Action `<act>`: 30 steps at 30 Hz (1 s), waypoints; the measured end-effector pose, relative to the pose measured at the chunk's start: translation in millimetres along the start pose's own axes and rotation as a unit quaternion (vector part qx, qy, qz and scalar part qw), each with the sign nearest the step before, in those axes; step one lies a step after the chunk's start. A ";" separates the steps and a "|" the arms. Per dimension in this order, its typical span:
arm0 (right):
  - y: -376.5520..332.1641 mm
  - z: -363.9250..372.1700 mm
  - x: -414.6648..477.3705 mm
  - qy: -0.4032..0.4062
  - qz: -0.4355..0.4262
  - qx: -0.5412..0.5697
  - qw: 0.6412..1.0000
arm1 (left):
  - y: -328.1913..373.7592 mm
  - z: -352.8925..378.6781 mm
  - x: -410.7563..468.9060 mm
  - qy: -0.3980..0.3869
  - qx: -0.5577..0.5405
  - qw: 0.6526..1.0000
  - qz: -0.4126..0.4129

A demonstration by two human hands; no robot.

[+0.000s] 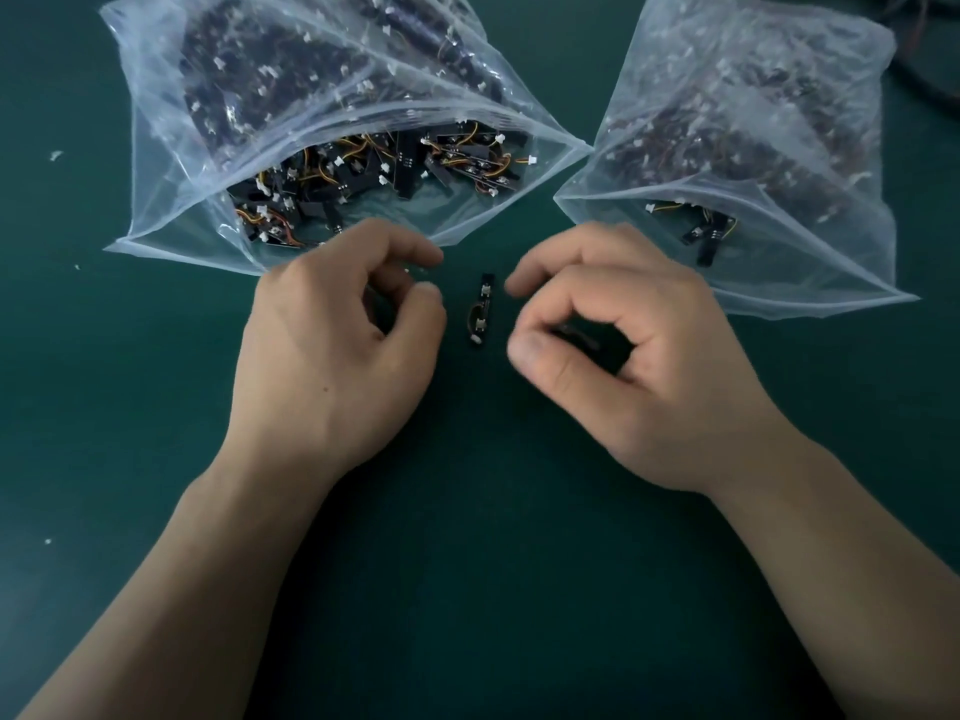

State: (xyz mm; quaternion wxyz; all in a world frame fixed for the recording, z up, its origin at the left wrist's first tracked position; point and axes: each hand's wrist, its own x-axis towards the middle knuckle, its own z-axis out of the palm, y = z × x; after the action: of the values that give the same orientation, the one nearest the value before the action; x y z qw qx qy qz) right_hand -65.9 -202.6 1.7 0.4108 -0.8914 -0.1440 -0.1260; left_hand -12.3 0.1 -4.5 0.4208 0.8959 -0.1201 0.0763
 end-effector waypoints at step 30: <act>10.0 -3.7 1.3 0.035 0.098 -0.024 0.994 | 8.0 -5.9 1.9 -0.094 0.089 0.987 0.092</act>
State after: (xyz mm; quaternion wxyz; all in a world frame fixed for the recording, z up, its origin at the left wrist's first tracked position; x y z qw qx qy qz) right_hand -61.5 -211.5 -2.5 0.4048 -0.9057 -0.0382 -0.1196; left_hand -13.0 -0.5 5.6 0.3174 0.9180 -0.2342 0.0402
